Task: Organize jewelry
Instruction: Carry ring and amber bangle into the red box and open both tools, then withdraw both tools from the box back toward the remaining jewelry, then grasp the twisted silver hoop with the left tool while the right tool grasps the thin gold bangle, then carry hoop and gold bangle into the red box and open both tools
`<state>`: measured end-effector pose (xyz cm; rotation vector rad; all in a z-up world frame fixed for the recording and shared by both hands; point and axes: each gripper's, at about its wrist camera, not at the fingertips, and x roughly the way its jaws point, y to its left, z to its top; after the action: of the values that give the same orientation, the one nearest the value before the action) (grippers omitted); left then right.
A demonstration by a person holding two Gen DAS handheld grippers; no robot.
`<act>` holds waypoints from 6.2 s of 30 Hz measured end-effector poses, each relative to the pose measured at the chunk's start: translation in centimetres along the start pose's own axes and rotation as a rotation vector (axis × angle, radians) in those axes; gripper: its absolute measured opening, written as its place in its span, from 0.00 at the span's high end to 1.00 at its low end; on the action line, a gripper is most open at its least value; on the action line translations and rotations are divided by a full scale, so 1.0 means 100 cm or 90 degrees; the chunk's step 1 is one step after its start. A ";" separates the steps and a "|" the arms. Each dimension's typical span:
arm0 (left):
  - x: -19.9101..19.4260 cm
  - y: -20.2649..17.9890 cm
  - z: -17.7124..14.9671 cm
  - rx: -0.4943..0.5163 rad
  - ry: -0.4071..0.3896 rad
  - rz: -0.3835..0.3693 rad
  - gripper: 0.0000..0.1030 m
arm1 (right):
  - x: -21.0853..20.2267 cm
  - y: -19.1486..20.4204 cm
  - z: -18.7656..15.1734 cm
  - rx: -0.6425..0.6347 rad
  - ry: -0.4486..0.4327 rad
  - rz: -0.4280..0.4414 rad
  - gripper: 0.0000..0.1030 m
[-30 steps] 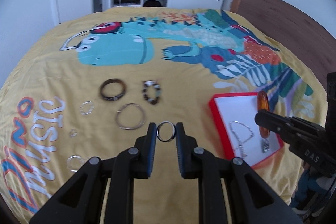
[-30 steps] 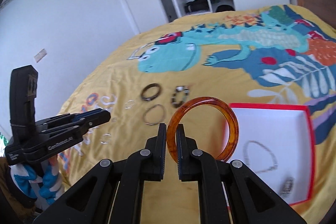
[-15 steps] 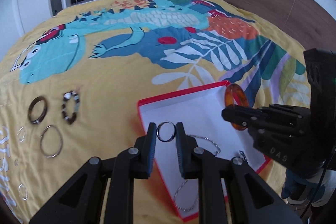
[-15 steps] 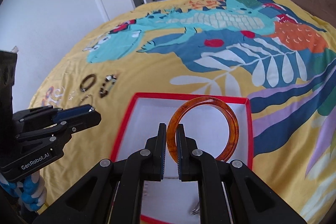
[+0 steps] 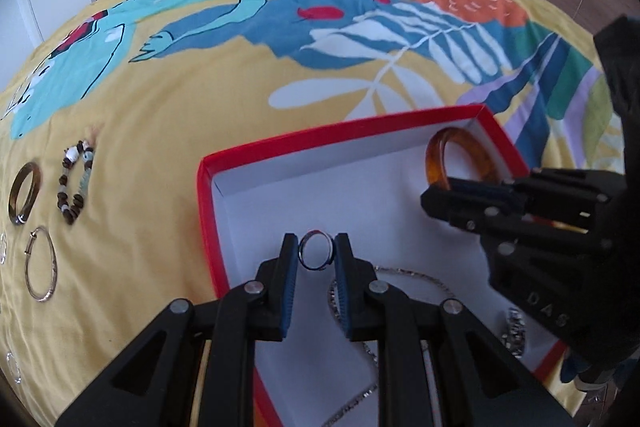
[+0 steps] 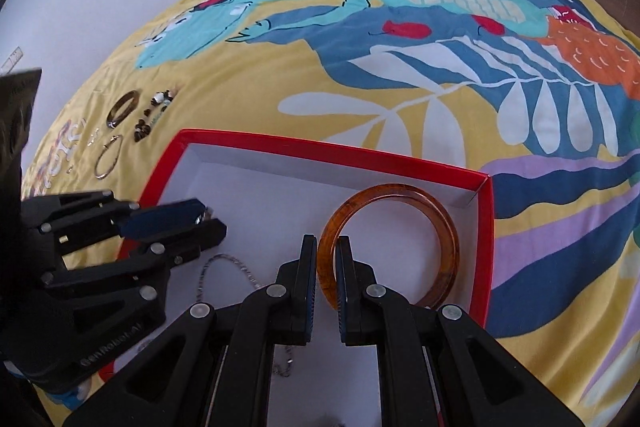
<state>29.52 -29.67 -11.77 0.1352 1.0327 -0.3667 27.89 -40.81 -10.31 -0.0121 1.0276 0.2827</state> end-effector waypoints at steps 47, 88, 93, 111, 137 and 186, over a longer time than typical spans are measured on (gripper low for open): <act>-0.374 0.104 -0.069 -0.027 -0.230 0.144 0.82 | -0.334 0.149 -0.056 -0.019 -0.291 -0.016 0.61; -0.196 0.314 -0.191 -0.258 -0.035 0.148 0.61 | -0.083 0.270 0.002 -0.043 -0.081 0.081 0.53; -0.163 0.333 -0.192 -0.291 -0.015 0.134 0.61 | -0.031 0.268 0.014 -0.037 -0.049 0.096 0.53; -0.102 0.343 -0.182 -0.240 -0.013 0.183 0.63 | 0.080 0.253 0.045 0.028 -0.014 0.102 0.53; -0.108 0.328 -0.181 -0.207 -0.032 0.223 0.93 | 0.107 0.281 0.058 -0.037 0.004 0.065 0.96; -0.261 0.045 -0.076 -0.022 -0.169 0.067 0.94 | -0.242 0.114 -0.046 0.090 -0.249 -0.055 0.95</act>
<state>12.99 -17.26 6.40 0.1060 0.7666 -0.2633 9.56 -35.94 9.12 0.1226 0.6539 0.1253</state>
